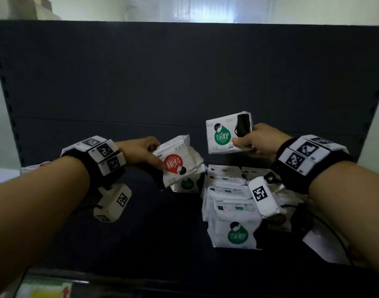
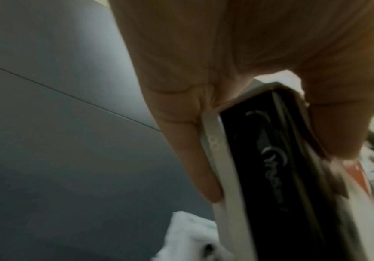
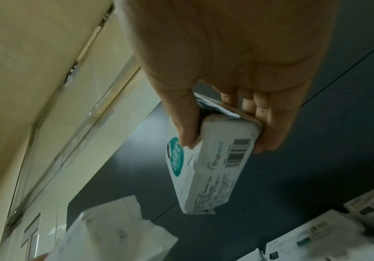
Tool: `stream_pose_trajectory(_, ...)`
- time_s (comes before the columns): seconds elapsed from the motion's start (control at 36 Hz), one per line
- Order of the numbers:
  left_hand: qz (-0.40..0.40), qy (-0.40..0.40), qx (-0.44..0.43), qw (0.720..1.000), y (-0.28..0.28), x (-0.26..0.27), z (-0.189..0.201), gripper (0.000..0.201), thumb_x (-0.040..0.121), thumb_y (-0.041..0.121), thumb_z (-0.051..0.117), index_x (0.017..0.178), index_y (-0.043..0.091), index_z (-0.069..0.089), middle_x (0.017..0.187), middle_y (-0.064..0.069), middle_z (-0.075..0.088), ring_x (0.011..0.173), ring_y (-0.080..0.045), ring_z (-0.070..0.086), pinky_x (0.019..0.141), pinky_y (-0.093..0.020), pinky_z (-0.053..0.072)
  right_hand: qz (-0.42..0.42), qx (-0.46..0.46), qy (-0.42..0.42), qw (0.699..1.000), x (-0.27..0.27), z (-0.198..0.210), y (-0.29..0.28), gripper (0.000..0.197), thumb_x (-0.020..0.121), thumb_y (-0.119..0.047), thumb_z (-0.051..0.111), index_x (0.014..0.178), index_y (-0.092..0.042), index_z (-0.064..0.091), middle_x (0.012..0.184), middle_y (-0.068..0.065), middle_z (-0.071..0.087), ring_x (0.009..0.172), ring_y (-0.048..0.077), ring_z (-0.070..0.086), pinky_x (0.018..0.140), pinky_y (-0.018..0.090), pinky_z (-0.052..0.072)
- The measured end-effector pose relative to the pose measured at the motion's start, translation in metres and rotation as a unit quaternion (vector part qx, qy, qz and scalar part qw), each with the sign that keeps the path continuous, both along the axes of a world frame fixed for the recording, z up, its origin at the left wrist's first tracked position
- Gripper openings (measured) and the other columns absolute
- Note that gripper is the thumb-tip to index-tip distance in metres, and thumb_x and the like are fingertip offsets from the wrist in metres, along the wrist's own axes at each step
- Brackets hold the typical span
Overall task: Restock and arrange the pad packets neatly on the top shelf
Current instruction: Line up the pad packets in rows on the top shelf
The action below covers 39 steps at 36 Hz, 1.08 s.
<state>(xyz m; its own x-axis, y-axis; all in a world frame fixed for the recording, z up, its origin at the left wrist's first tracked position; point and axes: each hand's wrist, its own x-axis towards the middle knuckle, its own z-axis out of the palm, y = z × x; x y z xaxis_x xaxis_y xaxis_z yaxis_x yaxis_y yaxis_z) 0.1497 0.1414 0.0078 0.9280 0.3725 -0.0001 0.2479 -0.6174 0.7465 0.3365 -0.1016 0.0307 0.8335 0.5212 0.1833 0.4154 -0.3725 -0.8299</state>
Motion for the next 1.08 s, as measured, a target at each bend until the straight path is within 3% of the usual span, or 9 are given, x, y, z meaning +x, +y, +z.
stream_pose_trajectory(0.19, -0.004, -0.053, -0.038, 0.998, -0.041, 0.019, 0.021, 0.038, 0.071, 0.014, 0.078, 0.1, 0.016, 0.055, 0.085, 0.002, 0.074, 0.081, -0.014, 0.072, 0.069, -0.031, 0.059, 0.009, 0.125, 0.106, 0.986, 0.007, -0.006, -0.042, 0.04, 0.073, -0.018, 0.077, 0.108, -0.005, 0.064, 0.096, 0.01, 0.068, 0.085, 0.02, 0.064, 0.086, 0.039, 0.056)
stream_pose_trajectory(0.31, 0.056, 0.056, 0.067, 0.995, -0.03, 0.006, 0.012, 0.035, 0.072, 0.026, 0.08, 0.096, 0.008, 0.063, 0.09, -0.01, 0.07, 0.078, -0.022, 0.069, 0.066, -0.033, 0.056, 0.06, 0.113, 0.124, 0.984, -0.002, -0.008, -0.045, 0.031, 0.072, -0.016, 0.078, 0.099, -0.01, 0.066, 0.093, 0.006, 0.069, 0.085, 0.017, 0.065, 0.083, 0.038, 0.058)
stream_pose_trajectory(0.42, 0.112, 0.242, 0.343, 0.901, -0.015, -0.018, -0.021, 0.048, 0.074, 0.035, 0.078, 0.109, 0.012, 0.055, 0.111, -0.008, 0.059, 0.092, -0.022, 0.062, 0.071, -0.029, 0.048, 0.106, 0.078, 0.106, 0.986, -0.015, -0.01, -0.032, 0.042, 0.069, -0.014, 0.082, 0.108, -0.005, 0.066, 0.103, 0.013, 0.072, 0.094, 0.023, 0.069, 0.087, 0.042, 0.057)
stream_pose_trajectory(0.56, 0.128, 0.346, 0.378, 0.849, 0.0, -0.044, -0.051, 0.062, 0.084, 0.038, 0.068, 0.133, 0.014, 0.04, 0.137, -0.001, 0.048, 0.113, -0.012, 0.052, 0.074, -0.012, 0.04, 0.128, 0.029, 0.075, 0.988, -0.026, -0.019, -0.007, 0.06, 0.067, -0.013, 0.084, 0.12, -0.005, 0.056, 0.109, 0.017, 0.069, 0.094, 0.028, 0.068, 0.07, 0.033, 0.052)
stream_pose_trajectory(0.61, 0.134, 0.317, 0.389, 0.854, 0.0, -0.049, -0.048, 0.077, 0.08, 0.044, 0.07, 0.141, 0.016, 0.032, 0.141, -0.001, 0.043, 0.122, -0.015, 0.048, 0.08, -0.013, 0.036, 0.148, 0.001, 0.053, 0.988, -0.03, -0.02, 0.002, 0.055, 0.067, -0.014, 0.083, 0.116, -0.004, 0.059, 0.108, 0.019, 0.069, 0.089, 0.026, 0.066, 0.069, 0.035, 0.048)
stream_pose_trajectory(0.69, 0.114, 0.121, 0.299, 0.94, -0.007, -0.049, -0.024, 0.1, 0.072, 0.047, 0.076, 0.149, 0.02, 0.018, 0.152, -0.004, 0.031, 0.135, -0.02, 0.036, 0.11, -0.031, 0.032, 0.166, -0.032, 0.032, 0.985, -0.037, -0.019, 0.013, 0.043, 0.069, -0.012, 0.082, 0.108, -0.006, 0.064, 0.106, 0.018, 0.071, 0.097, 0.029, 0.067, 0.088, 0.04, 0.052)
stream_pose_trajectory(0.78, 0.027, -0.044, 0.145, 0.988, -0.033, -0.035, 0.009, 0.116, 0.054, 0.051, 0.079, 0.148, 0.036, 0.014, 0.154, -0.001, 0.026, 0.137, -0.018, 0.03, 0.106, -0.032, 0.03, 0.179, -0.047, 0.006, 0.983, -0.042, -0.021, 0.021, 0.045, 0.068, -0.013, 0.084, 0.106, -0.013, 0.06, 0.105, 0.014, 0.069, 0.098, 0.029, 0.066, 0.081, 0.04, 0.051)
stream_pose_trajectory(0.86, -0.031, -0.061, 0.148, 0.987, -0.057, -0.015, 0.028, 0.113, 0.047, 0.052, 0.081, 0.144, 0.039, 0.024, 0.145, 0.003, 0.039, 0.128, -0.014, 0.041, 0.101, -0.029, 0.036, 0.205, -0.038, -0.015, 0.978, -0.046, -0.024, 0.024, 0.04, 0.068, -0.013, 0.084, 0.096, -0.023, 0.058, 0.103, 0.005, 0.069, 0.099, 0.023, 0.065, 0.079, 0.034, 0.051)
stream_pose_trajectory(1.08, -0.001, 0.074, 0.384, 0.92, -0.051, 0.024, 0.013, 0.07, 0.068, 0.037, 0.081, 0.129, 0.019, 0.049, 0.123, 0.0, 0.057, 0.11, -0.02, 0.055, 0.093, -0.032, 0.046, 0.189, -0.301, -0.162, 0.921, -0.044, -0.026, -0.011, 0.112, 0.067, -0.059, 0.075, 0.153, -0.024, 0.012, 0.158, -0.005, 0.023, 0.143, 0.016, 0.027, 0.108, 0.023, 0.024)
